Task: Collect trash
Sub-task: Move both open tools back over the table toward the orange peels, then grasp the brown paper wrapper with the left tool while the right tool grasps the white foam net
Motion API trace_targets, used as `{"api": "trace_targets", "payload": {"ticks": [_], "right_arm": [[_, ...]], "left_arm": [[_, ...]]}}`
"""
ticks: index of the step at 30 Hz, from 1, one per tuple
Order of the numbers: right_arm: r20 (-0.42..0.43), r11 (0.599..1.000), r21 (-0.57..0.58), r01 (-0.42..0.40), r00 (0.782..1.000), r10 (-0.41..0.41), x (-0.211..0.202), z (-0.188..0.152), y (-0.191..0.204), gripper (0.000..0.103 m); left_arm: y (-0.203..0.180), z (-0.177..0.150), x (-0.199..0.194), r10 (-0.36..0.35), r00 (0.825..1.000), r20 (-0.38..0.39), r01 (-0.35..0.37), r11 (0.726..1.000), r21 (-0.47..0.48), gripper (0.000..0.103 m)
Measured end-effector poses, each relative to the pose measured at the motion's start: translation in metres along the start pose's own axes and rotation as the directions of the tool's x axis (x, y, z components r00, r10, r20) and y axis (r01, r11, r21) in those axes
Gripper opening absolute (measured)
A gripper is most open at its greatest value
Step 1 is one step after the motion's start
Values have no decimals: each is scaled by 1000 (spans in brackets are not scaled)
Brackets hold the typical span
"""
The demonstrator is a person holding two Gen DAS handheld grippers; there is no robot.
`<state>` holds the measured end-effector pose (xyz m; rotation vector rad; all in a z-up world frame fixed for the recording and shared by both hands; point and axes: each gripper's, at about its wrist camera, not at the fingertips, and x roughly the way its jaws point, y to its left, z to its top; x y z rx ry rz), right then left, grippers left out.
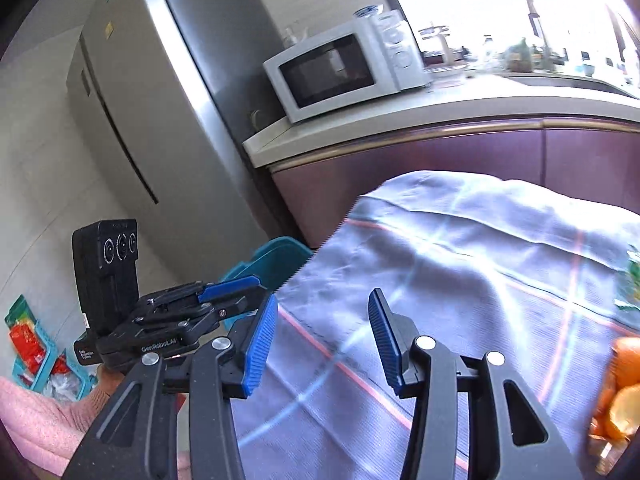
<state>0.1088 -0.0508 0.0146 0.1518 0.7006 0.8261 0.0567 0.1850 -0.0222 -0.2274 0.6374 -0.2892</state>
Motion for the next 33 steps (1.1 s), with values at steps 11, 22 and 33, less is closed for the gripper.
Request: {"api": "trace_targets", "payload": {"ticks": [11, 22, 33], "right_arm": [[88, 962, 168, 213, 969, -230, -88, -30, -84, 47], [124, 852, 373, 367, 890, -438, -164, -74, -157, 47], [51, 797, 442, 410, 876, -479, -185, -119, -175, 55]], "left_arm": [[-97, -9, 50, -157, 983, -100, 169, 977, 132, 40], [-174, -20, 107, -246, 944, -221, 292, 934, 207, 45], [-215, -20, 132, -311, 903, -295, 382, 897, 223, 51]]}}
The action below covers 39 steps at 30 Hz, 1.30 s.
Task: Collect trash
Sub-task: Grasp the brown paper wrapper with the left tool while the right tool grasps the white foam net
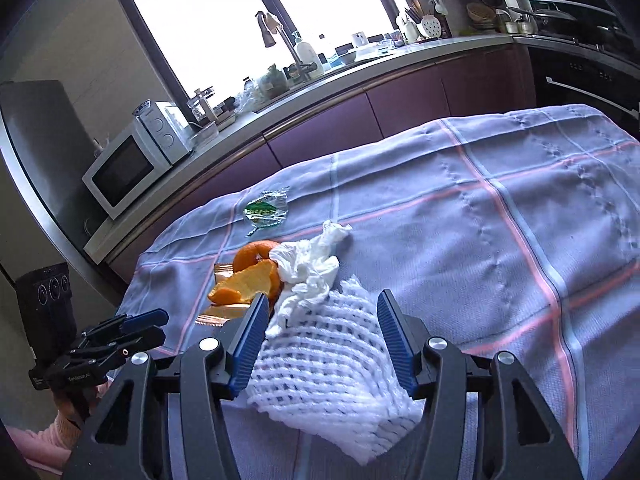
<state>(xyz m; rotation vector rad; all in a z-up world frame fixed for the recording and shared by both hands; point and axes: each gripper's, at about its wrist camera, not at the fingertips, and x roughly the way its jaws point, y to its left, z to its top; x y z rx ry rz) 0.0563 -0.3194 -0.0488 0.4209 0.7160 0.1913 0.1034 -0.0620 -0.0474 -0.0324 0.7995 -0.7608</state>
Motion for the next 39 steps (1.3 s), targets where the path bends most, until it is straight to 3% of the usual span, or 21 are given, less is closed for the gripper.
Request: {"api": "trace_targets", "payload": {"ticks": [4, 13, 18, 19, 20, 27, 33, 36, 39], "right_arm": [[-11, 1000, 31, 4, 1000, -3, -4, -12, -11, 66], [-47, 1000, 8, -15, 999, 15, -4, -27, -11, 65], [-69, 999, 1, -48, 996, 48, -3, -34, -11, 41], [-71, 998, 2, -57, 996, 57, -3, -34, -11, 38], [-70, 998, 3, -63, 996, 63, -4, -35, -11, 34], [-57, 992, 2, -130, 990, 130, -12, -36, -4, 15], [-34, 983, 2, -183, 983, 183, -25, -35, 4, 12], [-37, 981, -5, -192, 981, 191, -25, -35, 8, 12], [-37, 979, -12, -205, 978, 204, -24, -35, 11, 12]], "left_arm": [[-3, 9, 17, -45, 999, -27, 44, 999, -21, 53], [2, 19, 62, -108, 987, -115, 89, 984, -156, 49], [16, 20, 70, -150, 983, -105, 121, 962, -247, 27], [19, 20, 70, -154, 983, -97, 125, 958, -258, 14], [20, 20, 70, -168, 982, -86, 139, 953, -269, 8], [25, 24, 60, -155, 987, -40, 138, 951, -278, 1], [38, 24, 39, -134, 991, -9, 126, 952, -279, 1], [40, 23, 40, -117, 993, -31, 104, 954, -280, 27], [37, 23, 50, -118, 991, -61, 96, 954, -284, 35]]}}
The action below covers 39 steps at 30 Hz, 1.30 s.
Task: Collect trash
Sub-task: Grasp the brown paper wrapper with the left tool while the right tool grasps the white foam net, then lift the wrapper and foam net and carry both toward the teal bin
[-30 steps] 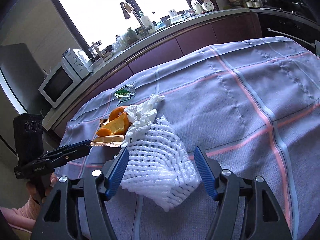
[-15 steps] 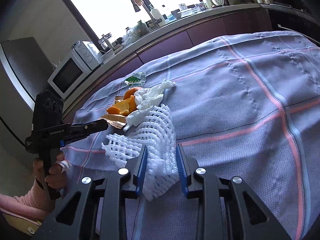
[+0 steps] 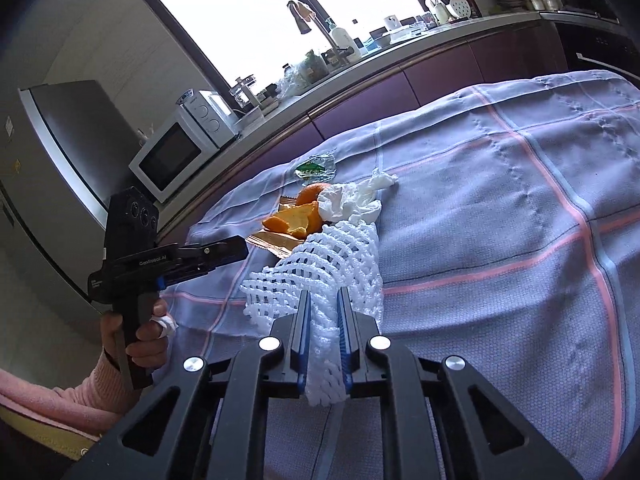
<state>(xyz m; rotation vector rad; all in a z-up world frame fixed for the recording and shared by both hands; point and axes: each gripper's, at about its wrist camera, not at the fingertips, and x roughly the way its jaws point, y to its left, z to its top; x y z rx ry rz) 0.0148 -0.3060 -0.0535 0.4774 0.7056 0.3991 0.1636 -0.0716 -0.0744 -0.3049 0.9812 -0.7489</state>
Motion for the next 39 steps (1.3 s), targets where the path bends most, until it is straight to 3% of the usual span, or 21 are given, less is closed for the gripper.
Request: {"api": "trace_targets", "payload": {"ticks": [5, 9, 13, 20, 24, 39], "right_arm": [[-1, 1000, -12, -9, 1000, 9, 1, 0, 4, 12], [-5, 1000, -10, -6, 1000, 6, 2, -1, 3, 12], [-4, 1000, -9, -14, 1000, 14, 3, 0, 3, 12], [12, 998, -41, -41, 999, 41, 1, 0, 15, 12], [20, 997, -59, -59, 998, 60, 1, 3, 22, 12], [6, 982, -137, -127, 992, 129, 18, 14, 64, 12]], "left_arm": [[1, 7, 21, -21, 999, -44, 20, 999, -41, 35], [6, 10, 32, -55, 997, -50, 50, 994, -96, 7], [2, 9, 24, -6, 1000, -1, 6, 998, -63, 2], [-22, 4, -26, 89, 988, 125, -104, 988, 113, 1], [-30, -3, -54, 115, 978, 172, -143, 977, 161, 1], [-6, -36, -135, 119, 961, 248, -159, 976, 148, 1]]}}
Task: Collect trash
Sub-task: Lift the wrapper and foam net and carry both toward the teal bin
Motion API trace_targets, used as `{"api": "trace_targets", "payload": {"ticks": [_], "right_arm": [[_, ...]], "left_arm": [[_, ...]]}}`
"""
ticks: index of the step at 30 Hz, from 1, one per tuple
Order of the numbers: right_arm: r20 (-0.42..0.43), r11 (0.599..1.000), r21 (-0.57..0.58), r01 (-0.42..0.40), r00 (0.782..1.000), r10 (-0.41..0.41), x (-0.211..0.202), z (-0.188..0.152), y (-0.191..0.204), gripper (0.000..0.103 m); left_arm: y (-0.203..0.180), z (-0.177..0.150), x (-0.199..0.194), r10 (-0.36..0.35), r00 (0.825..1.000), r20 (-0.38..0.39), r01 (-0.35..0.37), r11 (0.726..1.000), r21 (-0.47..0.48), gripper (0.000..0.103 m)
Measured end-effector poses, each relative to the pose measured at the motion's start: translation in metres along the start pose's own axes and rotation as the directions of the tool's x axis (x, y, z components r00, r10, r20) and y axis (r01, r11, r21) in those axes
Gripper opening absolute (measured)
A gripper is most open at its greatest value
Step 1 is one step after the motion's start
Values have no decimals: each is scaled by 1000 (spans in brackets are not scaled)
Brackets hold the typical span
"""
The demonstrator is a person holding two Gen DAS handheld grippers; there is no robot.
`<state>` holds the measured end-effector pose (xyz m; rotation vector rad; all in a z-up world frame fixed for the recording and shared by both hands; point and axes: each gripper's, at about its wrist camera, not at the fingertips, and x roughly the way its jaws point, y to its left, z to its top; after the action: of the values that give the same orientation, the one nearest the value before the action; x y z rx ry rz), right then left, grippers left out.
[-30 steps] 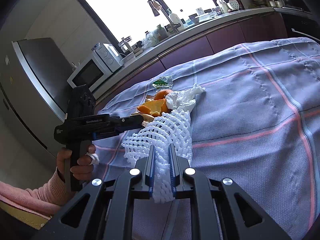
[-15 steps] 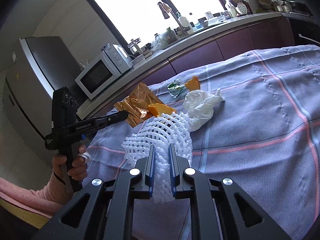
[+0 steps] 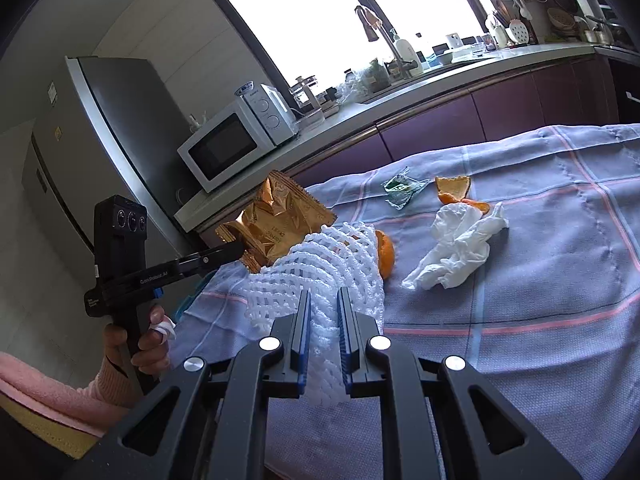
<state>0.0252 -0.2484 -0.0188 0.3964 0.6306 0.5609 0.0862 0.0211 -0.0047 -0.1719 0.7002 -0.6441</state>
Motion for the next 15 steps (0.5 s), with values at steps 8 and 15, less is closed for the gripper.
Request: {"api": "trace_targets", "payload": {"ticks": [8, 15], "right_arm": [[-24, 998, -22, -55, 998, 55, 26, 4, 19, 12], [-50, 994, -47, -100, 994, 97, 47, 8, 37, 12]], "left_arm": [[17, -10, -36, 36, 999, 37, -35, 999, -17, 1], [28, -18, -60, 84, 995, 56, -82, 996, -31, 1]]}}
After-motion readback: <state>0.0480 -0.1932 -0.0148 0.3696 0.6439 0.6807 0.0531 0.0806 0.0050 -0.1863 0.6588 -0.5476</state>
